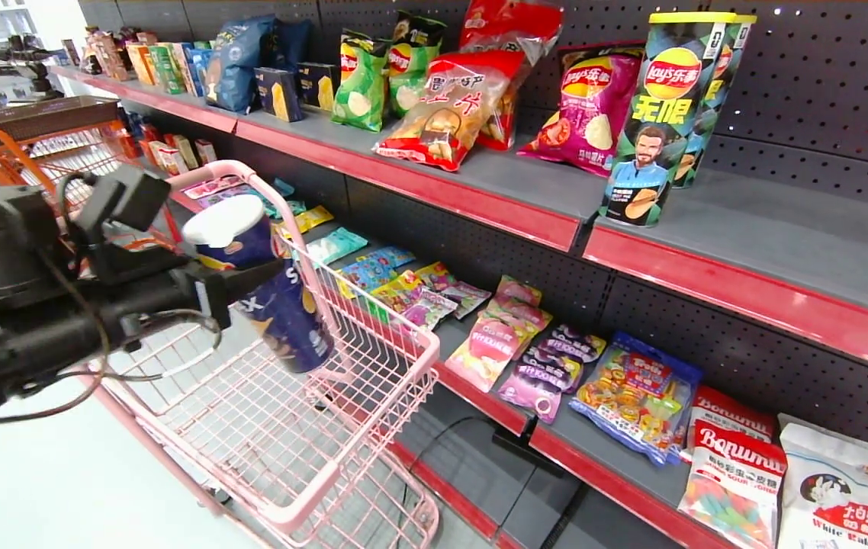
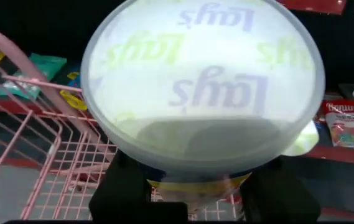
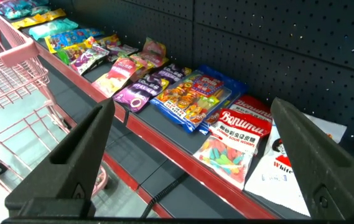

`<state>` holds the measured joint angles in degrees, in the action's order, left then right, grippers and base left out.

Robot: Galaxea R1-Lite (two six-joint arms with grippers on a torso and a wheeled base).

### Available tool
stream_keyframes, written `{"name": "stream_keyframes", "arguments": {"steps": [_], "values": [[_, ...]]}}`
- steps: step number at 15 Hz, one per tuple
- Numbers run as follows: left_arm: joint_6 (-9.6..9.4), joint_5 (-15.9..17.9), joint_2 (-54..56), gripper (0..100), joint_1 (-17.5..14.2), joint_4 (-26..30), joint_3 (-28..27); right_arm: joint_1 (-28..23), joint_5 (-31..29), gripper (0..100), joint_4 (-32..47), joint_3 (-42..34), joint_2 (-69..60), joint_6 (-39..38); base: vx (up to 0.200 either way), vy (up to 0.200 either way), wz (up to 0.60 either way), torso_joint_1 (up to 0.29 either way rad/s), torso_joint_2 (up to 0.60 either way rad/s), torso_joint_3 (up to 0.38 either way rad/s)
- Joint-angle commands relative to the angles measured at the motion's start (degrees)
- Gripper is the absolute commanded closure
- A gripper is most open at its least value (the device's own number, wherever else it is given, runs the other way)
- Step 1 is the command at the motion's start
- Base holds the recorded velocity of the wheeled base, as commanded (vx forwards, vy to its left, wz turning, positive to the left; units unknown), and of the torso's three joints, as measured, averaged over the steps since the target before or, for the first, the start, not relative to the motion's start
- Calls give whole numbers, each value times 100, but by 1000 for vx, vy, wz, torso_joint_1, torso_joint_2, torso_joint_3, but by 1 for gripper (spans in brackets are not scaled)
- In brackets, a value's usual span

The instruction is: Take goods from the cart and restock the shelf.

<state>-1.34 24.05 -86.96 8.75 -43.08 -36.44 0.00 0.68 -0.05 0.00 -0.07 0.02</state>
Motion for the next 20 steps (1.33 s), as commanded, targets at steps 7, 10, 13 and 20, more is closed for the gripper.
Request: {"name": "stream_keyframes", "arguments": {"steps": [7,10,13,20], "values": [[11,-946,6112,100,-893,3482,1816,0,2,0,-4,0,7,6,0,0,0,9,-33,-21],[2,-955,7140,100,-902,4458,1851,0,11,0,-4,0,7,6,0,0,0,134,-417,-276],[2,-1104,7509,100,-902,4660,1868,0,11,0,-4,0,7,6,0,0,0,196,-520,-339],[-130,-2379,7500,100,-1060,4748,1798,0,20,0,-4,0,7,-11,0,0,-171,215,-551,-332]]}}
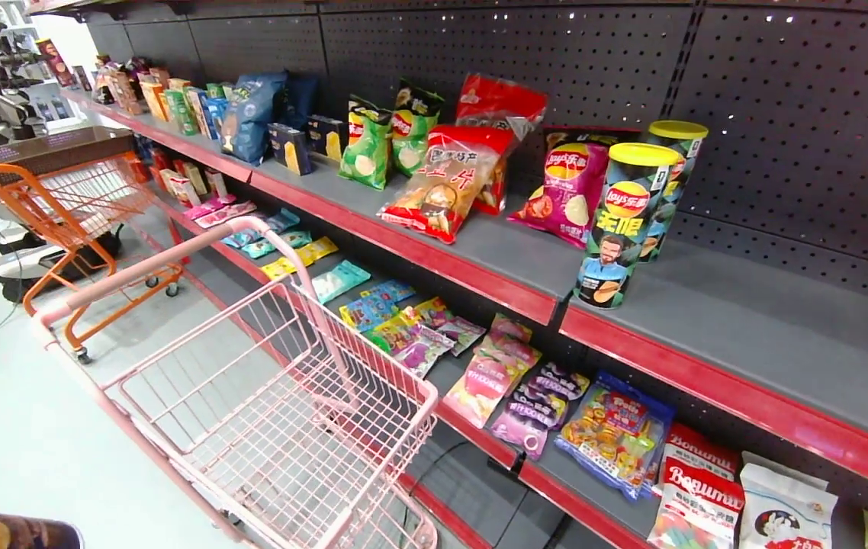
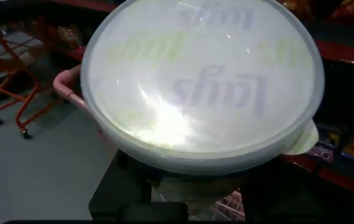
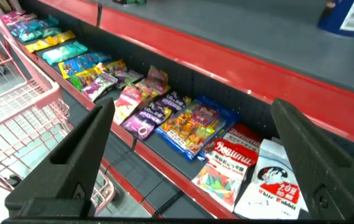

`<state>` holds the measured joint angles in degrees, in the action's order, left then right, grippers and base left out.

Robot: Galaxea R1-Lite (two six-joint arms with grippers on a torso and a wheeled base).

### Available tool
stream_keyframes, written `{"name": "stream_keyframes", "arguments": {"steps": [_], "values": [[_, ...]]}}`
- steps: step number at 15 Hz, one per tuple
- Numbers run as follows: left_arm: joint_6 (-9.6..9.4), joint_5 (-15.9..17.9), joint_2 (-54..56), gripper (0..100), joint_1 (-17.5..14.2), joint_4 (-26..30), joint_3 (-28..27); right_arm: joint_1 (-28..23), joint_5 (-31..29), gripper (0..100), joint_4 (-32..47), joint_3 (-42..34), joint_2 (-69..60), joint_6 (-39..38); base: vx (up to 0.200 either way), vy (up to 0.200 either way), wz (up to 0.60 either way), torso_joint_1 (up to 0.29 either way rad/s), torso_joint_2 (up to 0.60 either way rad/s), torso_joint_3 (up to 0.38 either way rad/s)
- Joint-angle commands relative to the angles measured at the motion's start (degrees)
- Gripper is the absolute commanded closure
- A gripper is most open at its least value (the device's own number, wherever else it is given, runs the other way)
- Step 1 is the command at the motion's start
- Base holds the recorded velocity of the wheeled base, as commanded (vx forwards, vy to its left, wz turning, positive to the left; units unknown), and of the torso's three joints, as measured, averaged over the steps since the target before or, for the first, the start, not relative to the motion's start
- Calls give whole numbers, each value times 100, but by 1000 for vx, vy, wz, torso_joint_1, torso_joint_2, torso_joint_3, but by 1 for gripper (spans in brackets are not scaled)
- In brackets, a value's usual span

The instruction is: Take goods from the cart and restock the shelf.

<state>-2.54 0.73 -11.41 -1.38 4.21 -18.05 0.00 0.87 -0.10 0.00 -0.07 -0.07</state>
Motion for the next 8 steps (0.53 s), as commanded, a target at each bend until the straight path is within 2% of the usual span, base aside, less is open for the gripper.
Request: {"name": "stream_keyframes", "arguments": {"steps": [1,3,8], "values": [[-1,-3,-37,100,138,19,-40,0,1,0,1,0,7,-1,0,0,-600,41,-129,-61],[-10,-3,69,100,366,54,21,0,1,0,1,0,7,-1,0,0,-600,32,-32,-34],[-28,-3,350,100,375,186,144,0,45,0,1,0,7,-1,0,0,-600,6,-1,-2]]}}
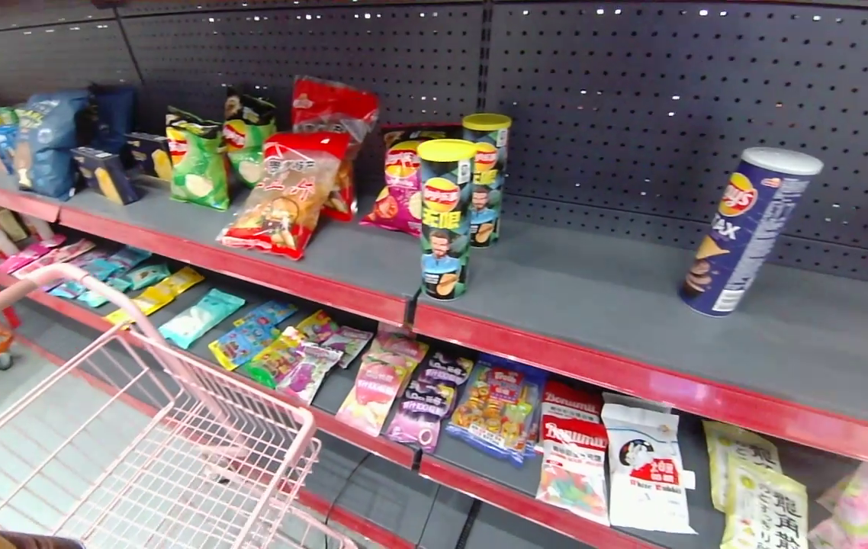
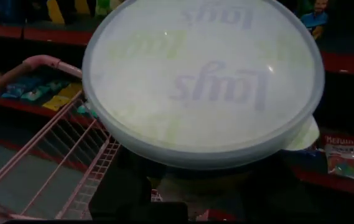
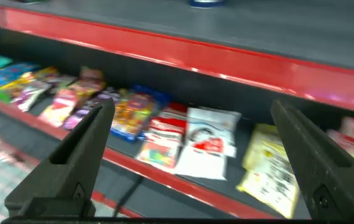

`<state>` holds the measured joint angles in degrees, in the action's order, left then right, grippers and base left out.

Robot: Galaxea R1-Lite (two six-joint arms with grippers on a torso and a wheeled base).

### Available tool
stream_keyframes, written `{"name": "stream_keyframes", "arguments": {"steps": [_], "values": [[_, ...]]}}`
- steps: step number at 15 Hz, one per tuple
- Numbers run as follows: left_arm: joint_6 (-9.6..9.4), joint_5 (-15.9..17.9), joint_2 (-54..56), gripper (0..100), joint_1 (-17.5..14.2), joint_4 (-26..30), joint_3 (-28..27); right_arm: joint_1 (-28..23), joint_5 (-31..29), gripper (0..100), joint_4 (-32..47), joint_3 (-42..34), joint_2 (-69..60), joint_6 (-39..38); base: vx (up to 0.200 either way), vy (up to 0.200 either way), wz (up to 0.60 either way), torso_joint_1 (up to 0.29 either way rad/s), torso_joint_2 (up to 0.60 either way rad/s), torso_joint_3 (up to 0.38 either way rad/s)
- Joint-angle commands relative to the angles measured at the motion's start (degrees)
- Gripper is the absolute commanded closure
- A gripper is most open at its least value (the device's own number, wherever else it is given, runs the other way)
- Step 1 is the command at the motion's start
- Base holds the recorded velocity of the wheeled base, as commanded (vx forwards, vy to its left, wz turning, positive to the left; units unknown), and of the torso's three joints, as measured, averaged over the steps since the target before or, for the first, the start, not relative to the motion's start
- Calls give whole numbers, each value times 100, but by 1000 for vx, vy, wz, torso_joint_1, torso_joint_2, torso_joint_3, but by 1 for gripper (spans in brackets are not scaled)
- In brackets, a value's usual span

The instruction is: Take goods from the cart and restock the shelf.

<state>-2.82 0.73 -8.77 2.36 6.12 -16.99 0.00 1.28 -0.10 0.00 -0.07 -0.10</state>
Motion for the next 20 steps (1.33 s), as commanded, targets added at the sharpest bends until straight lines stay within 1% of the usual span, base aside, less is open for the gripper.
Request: {"name": "stream_keyframes", "arguments": {"steps": [1,3,4,5,6,7,8,9,10,11,13,18,20], "values": [[0,-12,112,100,1,21,38,0,4,0,1,0,7,1,0,0,-600,7,2,2],[0,6,112,100,10,91,21,0,4,0,1,0,7,1,0,0,-600,7,5,5],[-8,24,112,100,45,109,29,0,4,0,1,0,7,1,0,0,0,0,0,0],[-131,24,94,100,54,135,38,0,-5,0,1,0,7,-8,0,0,0,0,0,0],[-193,24,94,100,62,144,47,0,-5,0,1,0,7,-8,0,0,0,0,0,0],[-193,24,94,100,62,144,47,0,-5,0,1,0,7,-8,0,0,0,0,0,0],[-386,24,42,100,54,188,47,0,-5,0,1,0,7,1,0,0,0,0,0,0],[-527,15,42,100,54,232,47,0,-5,0,1,0,7,1,0,0,0,0,0,0],[-738,15,59,100,62,328,47,0,4,0,1,0,7,1,0,0,0,0,0,0],[-826,24,85,100,62,399,47,0,4,0,1,0,7,1,0,0,0,0,0,0],[-835,15,112,100,54,452,47,0,4,0,1,0,7,1,0,0,0,0,0,0],[-852,59,129,100,71,452,47,0,4,0,1,0,7,-8,200,0,0,-2,-4,4],[-861,138,252,100,133,452,91,0,4,0,1,0,7,1,0,0,0,0,0,0]]}}
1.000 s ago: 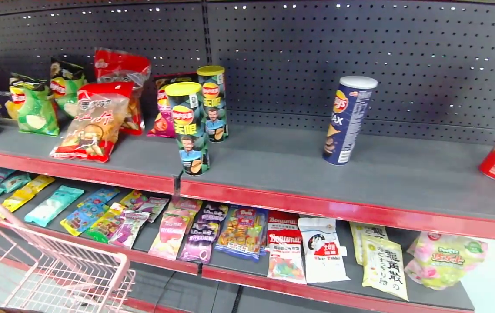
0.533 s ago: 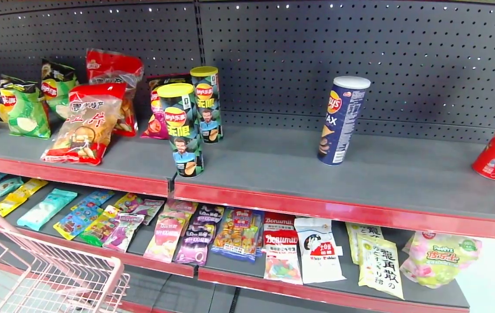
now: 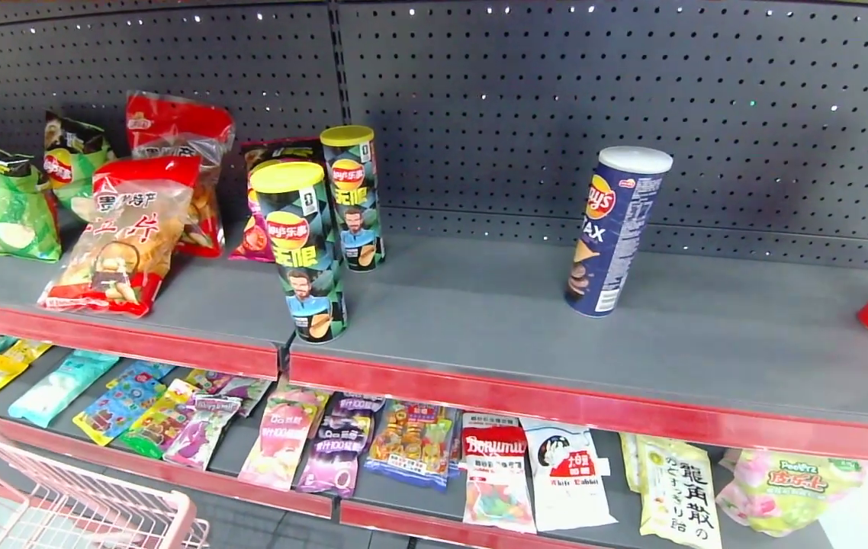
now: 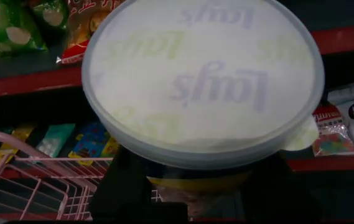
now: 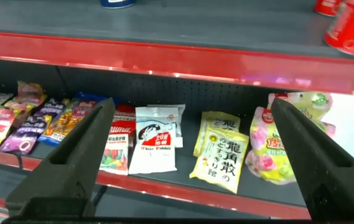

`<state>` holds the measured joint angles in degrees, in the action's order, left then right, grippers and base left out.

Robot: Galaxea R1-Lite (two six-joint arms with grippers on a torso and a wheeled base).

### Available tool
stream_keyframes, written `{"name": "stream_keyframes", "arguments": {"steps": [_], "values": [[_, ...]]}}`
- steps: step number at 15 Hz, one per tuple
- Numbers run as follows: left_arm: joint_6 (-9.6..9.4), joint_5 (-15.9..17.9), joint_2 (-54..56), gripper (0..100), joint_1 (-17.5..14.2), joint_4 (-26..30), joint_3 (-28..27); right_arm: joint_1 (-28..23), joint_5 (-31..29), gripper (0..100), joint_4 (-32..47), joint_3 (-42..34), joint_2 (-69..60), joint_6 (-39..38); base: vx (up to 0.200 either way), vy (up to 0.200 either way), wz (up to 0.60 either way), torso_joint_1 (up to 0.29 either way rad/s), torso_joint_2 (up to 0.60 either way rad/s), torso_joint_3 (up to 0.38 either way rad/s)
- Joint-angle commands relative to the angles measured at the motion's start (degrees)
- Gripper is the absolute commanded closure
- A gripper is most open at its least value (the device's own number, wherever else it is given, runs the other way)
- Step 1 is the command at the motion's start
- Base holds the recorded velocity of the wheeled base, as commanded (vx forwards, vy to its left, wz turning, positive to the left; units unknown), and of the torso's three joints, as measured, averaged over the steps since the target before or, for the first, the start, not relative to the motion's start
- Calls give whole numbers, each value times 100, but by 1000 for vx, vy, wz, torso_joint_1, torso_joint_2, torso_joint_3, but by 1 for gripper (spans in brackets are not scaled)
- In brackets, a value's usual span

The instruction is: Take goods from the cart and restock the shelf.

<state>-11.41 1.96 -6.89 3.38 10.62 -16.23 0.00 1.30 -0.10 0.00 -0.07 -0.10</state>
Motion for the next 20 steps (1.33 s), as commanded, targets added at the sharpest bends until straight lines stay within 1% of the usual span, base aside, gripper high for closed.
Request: {"name": "stream_keyframes", "arguments": {"steps": [1,2,4,5,7,8,9,10,11,12,13,15,17,18,19,20], "values": [[-19,15,109,100,40,2,58,0,1,0,1,0,7,10,0,0,0,0,0,0],[-89,15,170,100,40,2,84,0,1,0,1,0,7,10,0,0,0,0,0,0],[-151,23,179,100,40,-25,120,9,1,0,1,0,60,10,0,0,0,0,0,0],[-151,23,179,100,40,-25,120,26,10,0,1,0,113,45,0,0,0,0,0,0],[-45,41,126,100,40,-33,23,0,19,0,-25,9,7,71,0,0,0,0,0,0],[122,76,56,100,40,-33,-91,44,168,0,-96,334,130,71,0,0,0,0,0,0],[658,76,-137,100,31,2,-381,123,406,0,-87,1819,1598,-219,0,0,0,0,0,0],[930,-3,-383,100,14,37,-513,272,529,0,-87,2725,2495,-649,0,0,0,0,0,0],[974,6,-515,100,-4,54,-531,606,836,0,-69,3480,3294,-632,0,0,0,0,0,0],[974,41,-533,100,40,54,-522,747,951,0,-69,3621,3567,-579,0,0,0,0,0,0],[965,129,-480,100,93,72,-496,1099,1188,0,-148,3876,4393,-201,0,0,0,0,0,0],[956,85,-507,100,84,63,-504,1195,1258,0,-474,3929,5333,-34,0,0,0,0,0,0],[939,-12,-524,100,75,63,-540,1195,1241,0,-1168,4061,6283,142,0,0,0,0,0,0],[939,-108,-533,100,75,63,-575,1213,1214,0,-1678,4192,6951,142,0,0,0,0,0,0],[939,-126,-524,100,75,63,-583,1213,1214,0,-1713,4210,7012,142,0,0,0,0,0,0],[921,-196,-507,100,75,63,-583,1292,1188,0,-1880,4412,7601,168,0,0,0,0,0,0]]}}
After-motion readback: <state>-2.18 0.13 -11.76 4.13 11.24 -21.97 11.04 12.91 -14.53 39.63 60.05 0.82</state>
